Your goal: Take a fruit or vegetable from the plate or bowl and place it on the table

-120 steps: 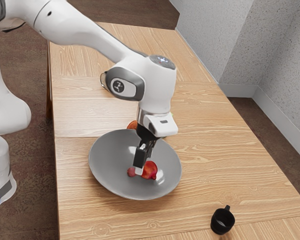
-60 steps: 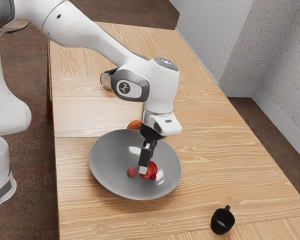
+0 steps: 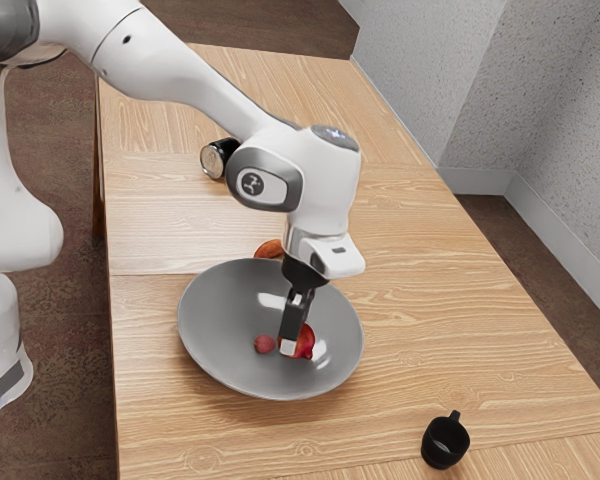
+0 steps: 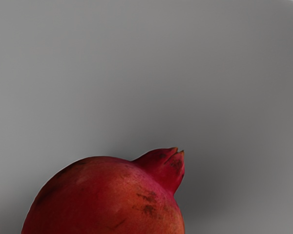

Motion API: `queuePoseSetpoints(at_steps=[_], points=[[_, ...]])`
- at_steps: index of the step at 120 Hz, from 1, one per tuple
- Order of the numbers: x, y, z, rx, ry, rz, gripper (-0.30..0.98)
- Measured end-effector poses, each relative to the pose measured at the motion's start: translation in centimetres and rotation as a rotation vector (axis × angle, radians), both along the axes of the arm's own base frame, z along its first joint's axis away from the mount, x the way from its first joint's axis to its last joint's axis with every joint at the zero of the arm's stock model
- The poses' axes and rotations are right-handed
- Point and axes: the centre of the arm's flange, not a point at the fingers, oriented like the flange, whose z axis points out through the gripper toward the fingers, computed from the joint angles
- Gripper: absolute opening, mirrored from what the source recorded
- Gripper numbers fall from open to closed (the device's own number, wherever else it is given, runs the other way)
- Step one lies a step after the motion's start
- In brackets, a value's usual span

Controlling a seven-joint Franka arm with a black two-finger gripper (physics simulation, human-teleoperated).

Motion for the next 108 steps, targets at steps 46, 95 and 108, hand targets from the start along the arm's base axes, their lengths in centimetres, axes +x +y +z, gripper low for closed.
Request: queuePoseSetpoints(at_steps=[46, 95, 108], points=[[0.1, -0.1, -0.8, -0.005, 0.007, 0.004, 0.69], [0.3, 0.1, -0.8, -0.012, 0.007, 0.011, 0.69], [-0.1, -0.4, -1.2, -0.010, 0.016, 0.001, 0.69]])
